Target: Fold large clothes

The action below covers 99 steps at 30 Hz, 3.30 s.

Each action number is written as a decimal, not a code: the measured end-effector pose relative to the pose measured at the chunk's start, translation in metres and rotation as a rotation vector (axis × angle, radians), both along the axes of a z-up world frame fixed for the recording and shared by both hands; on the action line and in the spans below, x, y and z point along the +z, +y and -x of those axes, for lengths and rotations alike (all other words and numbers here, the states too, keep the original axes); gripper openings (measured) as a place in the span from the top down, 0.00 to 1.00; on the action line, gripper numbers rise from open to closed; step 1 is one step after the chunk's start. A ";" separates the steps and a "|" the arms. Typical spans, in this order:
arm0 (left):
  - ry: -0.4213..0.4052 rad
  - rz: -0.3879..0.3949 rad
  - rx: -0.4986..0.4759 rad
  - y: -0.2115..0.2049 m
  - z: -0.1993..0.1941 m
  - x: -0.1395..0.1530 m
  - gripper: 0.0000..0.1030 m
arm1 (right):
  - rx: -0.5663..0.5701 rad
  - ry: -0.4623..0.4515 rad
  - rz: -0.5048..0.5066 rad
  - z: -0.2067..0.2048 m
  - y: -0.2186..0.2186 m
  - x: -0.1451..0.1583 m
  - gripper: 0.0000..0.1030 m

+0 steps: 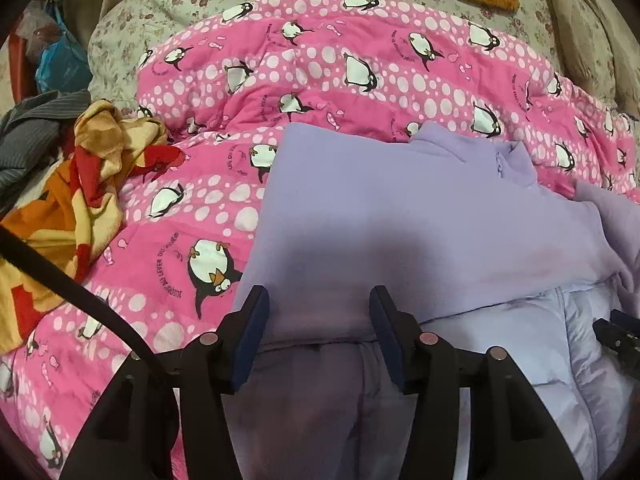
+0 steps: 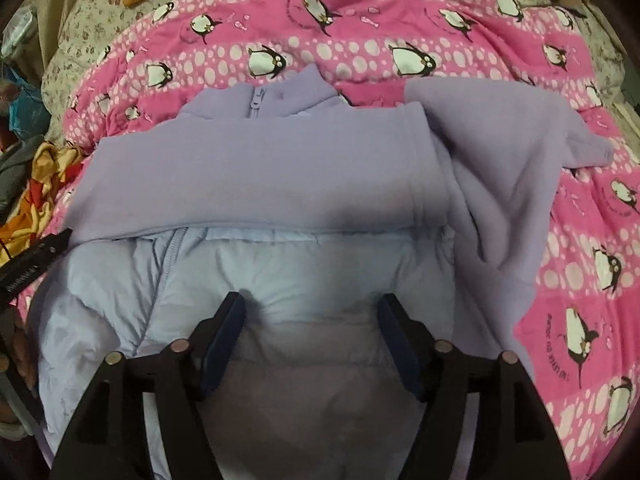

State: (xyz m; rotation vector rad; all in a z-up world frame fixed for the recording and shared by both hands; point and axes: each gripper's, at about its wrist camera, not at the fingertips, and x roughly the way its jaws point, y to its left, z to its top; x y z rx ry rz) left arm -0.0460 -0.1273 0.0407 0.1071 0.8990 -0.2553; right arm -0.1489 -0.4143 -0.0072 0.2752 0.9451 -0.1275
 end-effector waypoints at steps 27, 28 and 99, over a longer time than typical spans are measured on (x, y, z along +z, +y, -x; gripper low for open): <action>0.054 0.101 0.036 0.013 -0.010 0.005 0.78 | -0.413 -0.185 -0.291 -0.037 -0.196 0.025 0.90; 0.054 0.108 0.038 0.014 -0.010 0.006 0.78 | -0.396 -0.215 -0.284 -0.035 -0.188 0.034 0.90; 0.076 0.195 0.123 0.040 -0.010 0.017 0.78 | -0.460 -0.097 -0.600 0.038 -0.131 -0.002 0.31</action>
